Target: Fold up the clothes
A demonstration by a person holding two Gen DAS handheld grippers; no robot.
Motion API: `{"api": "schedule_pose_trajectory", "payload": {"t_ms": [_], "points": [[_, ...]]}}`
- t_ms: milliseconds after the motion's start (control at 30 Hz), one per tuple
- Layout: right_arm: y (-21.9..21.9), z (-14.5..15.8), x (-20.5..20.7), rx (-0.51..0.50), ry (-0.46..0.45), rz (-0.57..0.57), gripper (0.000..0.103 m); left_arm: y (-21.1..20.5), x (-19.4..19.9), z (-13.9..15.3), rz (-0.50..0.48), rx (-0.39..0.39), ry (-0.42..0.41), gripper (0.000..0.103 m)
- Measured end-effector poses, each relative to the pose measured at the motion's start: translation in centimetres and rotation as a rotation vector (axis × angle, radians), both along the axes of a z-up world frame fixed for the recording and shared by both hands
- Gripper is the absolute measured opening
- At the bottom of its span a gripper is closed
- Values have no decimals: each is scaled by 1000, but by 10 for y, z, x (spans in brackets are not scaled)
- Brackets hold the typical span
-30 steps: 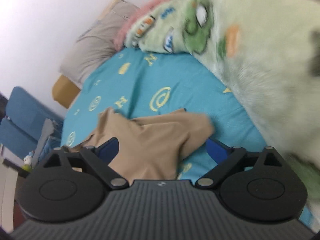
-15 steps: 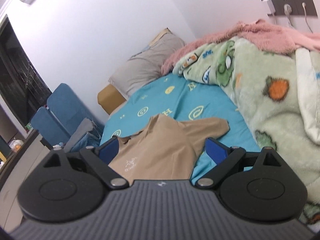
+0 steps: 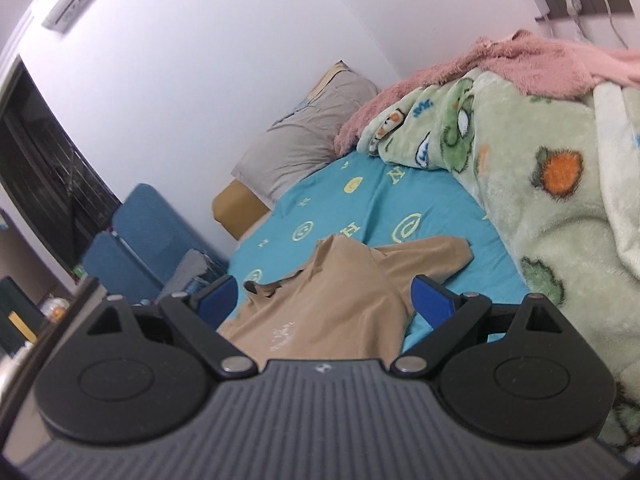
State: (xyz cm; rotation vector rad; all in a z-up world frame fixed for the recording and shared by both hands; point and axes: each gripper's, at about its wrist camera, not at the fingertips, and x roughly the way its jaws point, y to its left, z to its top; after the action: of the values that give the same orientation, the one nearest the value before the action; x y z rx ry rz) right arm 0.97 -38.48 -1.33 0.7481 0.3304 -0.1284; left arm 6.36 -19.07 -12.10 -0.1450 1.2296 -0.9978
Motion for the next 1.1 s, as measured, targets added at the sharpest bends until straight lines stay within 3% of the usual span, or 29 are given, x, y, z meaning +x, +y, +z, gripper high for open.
{"api": "schedule_pose_trajectory", "payload": {"t_ms": [67, 133, 200, 267, 333, 367, 467, 600, 767, 967, 1100], "points": [[-9, -7, 0, 40, -9, -8, 95, -12, -3, -5, -27, 31, -8, 19], [-23, -20, 4, 121, -8, -29, 95, -14, -5, -5, -50, 50, -16, 39], [-38, -36, 10, 221, 0, -57, 96, -4, -3, 1, -53, 63, -30, 52], [-49, -55, 26, 322, 23, -107, 97, 14, 3, 12, -27, 74, -59, 56], [-54, -75, 49, 410, 55, -146, 97, 31, 9, 24, 13, 94, -112, 73], [-56, -84, 62, 443, 72, -158, 97, 40, 12, 30, 35, 103, -148, 75], [-57, -114, 101, 493, 115, -178, 96, 68, 21, 46, 102, 94, -247, 77], [-62, -161, 151, 547, 175, -207, 96, 103, 41, 45, 280, 21, -231, 78], [-78, -201, 191, 573, 151, -227, 96, 134, 70, 39, 418, 7, -224, 78], [-89, -213, 231, 553, 51, -198, 95, 158, 112, 35, 509, -7, -203, 78], [-85, -208, 263, 462, 74, -120, 96, 163, 131, 29, 548, -15, -178, 78]]}}
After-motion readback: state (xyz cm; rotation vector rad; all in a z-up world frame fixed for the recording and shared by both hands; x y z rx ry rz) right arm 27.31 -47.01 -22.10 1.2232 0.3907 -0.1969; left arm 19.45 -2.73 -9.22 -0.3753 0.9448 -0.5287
